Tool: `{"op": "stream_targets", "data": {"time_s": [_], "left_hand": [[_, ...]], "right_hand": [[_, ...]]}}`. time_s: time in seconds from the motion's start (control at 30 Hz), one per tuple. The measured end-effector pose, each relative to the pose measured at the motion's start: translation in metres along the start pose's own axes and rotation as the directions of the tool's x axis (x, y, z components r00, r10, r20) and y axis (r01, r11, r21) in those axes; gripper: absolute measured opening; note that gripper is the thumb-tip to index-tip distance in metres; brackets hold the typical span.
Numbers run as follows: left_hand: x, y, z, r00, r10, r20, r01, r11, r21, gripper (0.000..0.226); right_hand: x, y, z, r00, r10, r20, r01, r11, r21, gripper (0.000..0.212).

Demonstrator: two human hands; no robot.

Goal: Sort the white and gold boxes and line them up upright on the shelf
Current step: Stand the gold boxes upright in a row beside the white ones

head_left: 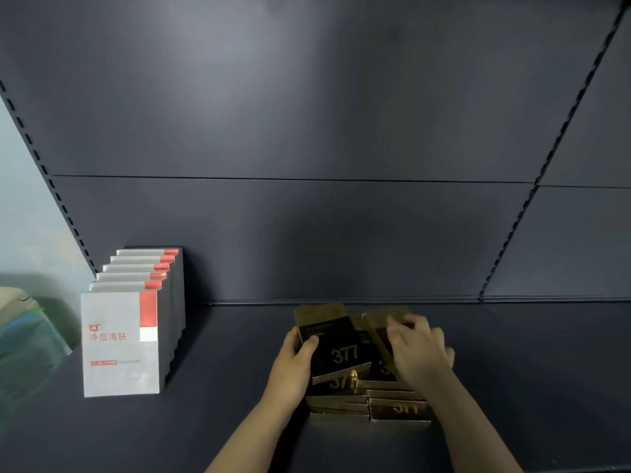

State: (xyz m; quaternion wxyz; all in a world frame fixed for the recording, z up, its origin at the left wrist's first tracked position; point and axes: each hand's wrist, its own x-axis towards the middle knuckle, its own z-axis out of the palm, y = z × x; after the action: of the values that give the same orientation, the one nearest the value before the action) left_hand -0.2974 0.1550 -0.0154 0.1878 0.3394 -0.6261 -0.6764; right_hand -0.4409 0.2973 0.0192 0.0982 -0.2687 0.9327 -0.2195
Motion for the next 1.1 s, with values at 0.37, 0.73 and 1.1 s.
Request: {"op": "stream_targets", "data": {"time_s": [0.37,0.73,1.1], "left_hand": [[0.005,0.004,-0.033,0.994,-0.105,-0.020,0.099,0.975,-0.200,0.018],[0.084,0.002,-0.109,0.893,-0.008,-0.450,-0.101,0.971,-0.217,0.029],[0.123,-0.010,-0.102,0.865,0.031,-0.502,-0.055,0.998,-0.032,0.031]], "right_hand": [[0.011,-0.028,0.012,0.955,-0.183,-0.233,0.190,0.982,0.006,0.034],[0.024,-0.028,0.030,0.945,-0.269,-0.188,0.227,0.950,-0.215,0.032],[0.024,-0.028,0.029,0.948,-0.272,-0.166,0.230,0.945,-0.230,0.029]]}}
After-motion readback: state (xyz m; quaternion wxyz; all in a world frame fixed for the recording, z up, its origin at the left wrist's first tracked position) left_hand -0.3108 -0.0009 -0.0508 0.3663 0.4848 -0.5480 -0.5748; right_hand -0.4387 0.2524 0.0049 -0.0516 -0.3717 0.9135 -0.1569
